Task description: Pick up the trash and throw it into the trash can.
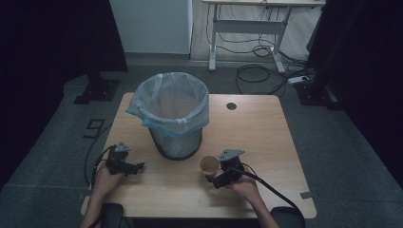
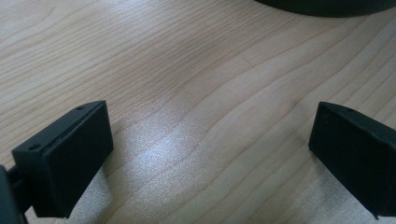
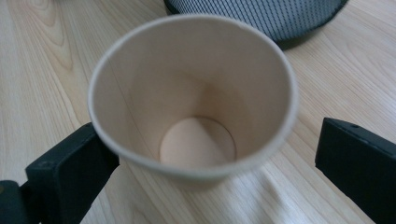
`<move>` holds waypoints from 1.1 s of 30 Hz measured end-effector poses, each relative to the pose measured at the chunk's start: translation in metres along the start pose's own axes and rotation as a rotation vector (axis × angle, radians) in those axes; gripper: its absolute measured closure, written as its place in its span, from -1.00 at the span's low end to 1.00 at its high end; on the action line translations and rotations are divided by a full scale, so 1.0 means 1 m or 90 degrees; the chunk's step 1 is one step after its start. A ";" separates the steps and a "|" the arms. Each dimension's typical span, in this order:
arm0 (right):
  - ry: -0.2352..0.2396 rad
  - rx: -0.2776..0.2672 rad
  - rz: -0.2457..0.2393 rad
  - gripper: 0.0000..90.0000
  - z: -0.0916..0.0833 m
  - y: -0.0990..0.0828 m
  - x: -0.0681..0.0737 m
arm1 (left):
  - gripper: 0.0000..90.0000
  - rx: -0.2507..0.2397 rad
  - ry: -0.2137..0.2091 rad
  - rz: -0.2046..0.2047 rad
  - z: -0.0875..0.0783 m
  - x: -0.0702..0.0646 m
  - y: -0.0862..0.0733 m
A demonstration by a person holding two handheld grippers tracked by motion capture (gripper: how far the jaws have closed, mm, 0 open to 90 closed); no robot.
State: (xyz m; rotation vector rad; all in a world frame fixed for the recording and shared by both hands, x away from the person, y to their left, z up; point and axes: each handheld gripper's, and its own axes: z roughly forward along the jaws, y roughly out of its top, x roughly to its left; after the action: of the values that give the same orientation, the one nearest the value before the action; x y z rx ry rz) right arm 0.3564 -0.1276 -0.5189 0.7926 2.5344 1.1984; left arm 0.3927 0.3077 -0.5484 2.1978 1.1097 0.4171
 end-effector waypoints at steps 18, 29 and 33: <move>0.015 -0.011 0.000 -0.45 0.004 0.021 0.003 | -1.00 0.000 -0.002 0.002 0.000 0.000 0.000; 0.026 0.012 -0.005 -0.44 -0.014 0.043 -0.005 | -1.00 0.000 -0.002 0.002 0.001 0.000 0.001; 0.014 0.025 -0.019 -0.43 -0.021 0.054 -0.008 | -1.00 0.000 -0.003 0.002 0.001 0.000 0.001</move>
State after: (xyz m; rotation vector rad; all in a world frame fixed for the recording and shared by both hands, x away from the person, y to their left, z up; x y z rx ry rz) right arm 0.3744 -0.1175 -0.4641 0.7516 2.5864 1.1576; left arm 0.3933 0.3071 -0.5484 2.1995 1.1034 0.4132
